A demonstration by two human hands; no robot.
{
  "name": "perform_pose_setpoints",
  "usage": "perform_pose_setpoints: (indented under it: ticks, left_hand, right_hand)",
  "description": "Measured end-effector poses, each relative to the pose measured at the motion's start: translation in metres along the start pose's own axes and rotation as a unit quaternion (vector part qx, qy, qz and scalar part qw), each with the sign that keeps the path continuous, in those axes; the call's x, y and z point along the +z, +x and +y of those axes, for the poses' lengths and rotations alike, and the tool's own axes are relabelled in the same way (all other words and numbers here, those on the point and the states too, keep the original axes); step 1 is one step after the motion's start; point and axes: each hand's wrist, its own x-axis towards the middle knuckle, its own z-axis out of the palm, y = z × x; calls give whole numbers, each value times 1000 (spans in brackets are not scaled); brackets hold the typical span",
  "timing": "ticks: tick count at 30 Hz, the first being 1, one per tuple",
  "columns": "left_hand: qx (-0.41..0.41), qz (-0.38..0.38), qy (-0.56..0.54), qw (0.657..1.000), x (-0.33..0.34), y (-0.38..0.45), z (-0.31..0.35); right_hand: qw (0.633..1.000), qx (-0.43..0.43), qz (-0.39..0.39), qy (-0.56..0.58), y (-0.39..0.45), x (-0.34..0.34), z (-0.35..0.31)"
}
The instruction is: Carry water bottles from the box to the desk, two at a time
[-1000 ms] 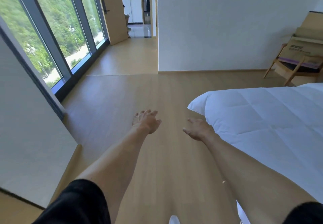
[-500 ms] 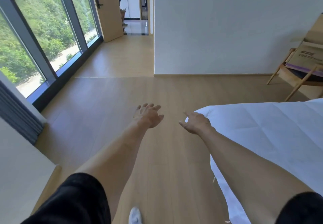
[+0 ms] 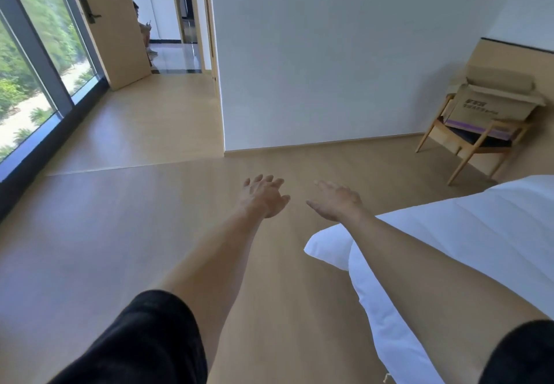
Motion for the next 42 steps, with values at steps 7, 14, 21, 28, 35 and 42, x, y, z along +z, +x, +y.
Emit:
perform_pose_setpoints:
  ticks: [7,14,21,28,35,42]
  left_hand:
    - [30,-8,12,999,-14,111,-35]
    - [42,-7,27,999,-18,224,-47]
    - [59,-8,58,997,-38,360,-35]
    - [84,-12,67,994,-56,492,3]
    - [145,-29,67,987,-51,597,66]
    - [246,-48,70,965,-34,715,148]
  right_hand:
    - [998,54,-14,19,96,-12,-6]
    - [997,75,-16,34,203,-15,2]
    - [994,85,-22,64,345,-25,31]
    - [990,110,-34,80,458,-51,79]
    - [981,172,-26,88,525,-68,145]
    - [957,277,-16,81,588,-80,227]
